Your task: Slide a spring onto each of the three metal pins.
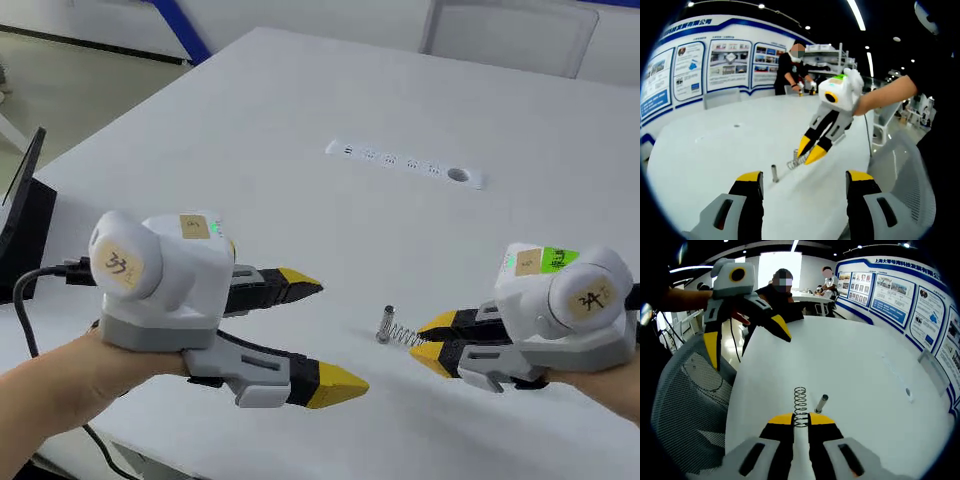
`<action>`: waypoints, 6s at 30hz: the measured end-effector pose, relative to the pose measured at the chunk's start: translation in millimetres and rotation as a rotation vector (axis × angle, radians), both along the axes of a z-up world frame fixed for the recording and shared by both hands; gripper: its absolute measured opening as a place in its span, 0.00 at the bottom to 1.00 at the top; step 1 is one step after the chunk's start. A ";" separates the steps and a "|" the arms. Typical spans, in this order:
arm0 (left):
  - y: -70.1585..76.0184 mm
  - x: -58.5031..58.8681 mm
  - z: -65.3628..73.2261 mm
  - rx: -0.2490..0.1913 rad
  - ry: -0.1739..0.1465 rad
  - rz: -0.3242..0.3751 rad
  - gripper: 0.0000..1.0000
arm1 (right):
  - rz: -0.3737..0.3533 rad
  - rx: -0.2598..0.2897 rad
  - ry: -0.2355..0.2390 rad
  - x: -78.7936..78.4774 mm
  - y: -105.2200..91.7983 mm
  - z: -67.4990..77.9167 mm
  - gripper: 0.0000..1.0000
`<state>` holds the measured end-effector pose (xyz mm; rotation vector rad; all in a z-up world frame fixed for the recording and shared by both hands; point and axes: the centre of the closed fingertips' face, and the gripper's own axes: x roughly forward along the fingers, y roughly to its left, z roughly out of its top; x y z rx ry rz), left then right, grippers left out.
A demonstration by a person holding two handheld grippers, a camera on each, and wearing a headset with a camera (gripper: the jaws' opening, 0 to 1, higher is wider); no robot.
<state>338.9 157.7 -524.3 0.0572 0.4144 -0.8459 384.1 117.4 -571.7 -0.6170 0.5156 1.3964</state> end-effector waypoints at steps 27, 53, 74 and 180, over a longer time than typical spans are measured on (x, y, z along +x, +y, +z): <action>-45.3 -13.4 8.1 -0.015 -0.020 -0.173 0.28 | 0.271 0.031 -0.041 -66.8 -1.0 48.8 0.11; -54.8 -21.7 7.3 0.082 -0.047 -0.278 0.10 | 0.302 0.083 -0.059 -67.6 -6.9 59.0 0.13; -51.8 -21.0 16.7 0.059 -0.055 -0.278 0.10 | 0.223 0.203 0.070 -64.1 -9.9 65.6 0.11; 3.3 -1.4 -6.8 -0.035 0.060 -0.043 0.62 | -0.156 0.173 0.062 53.1 50.7 8.3 0.11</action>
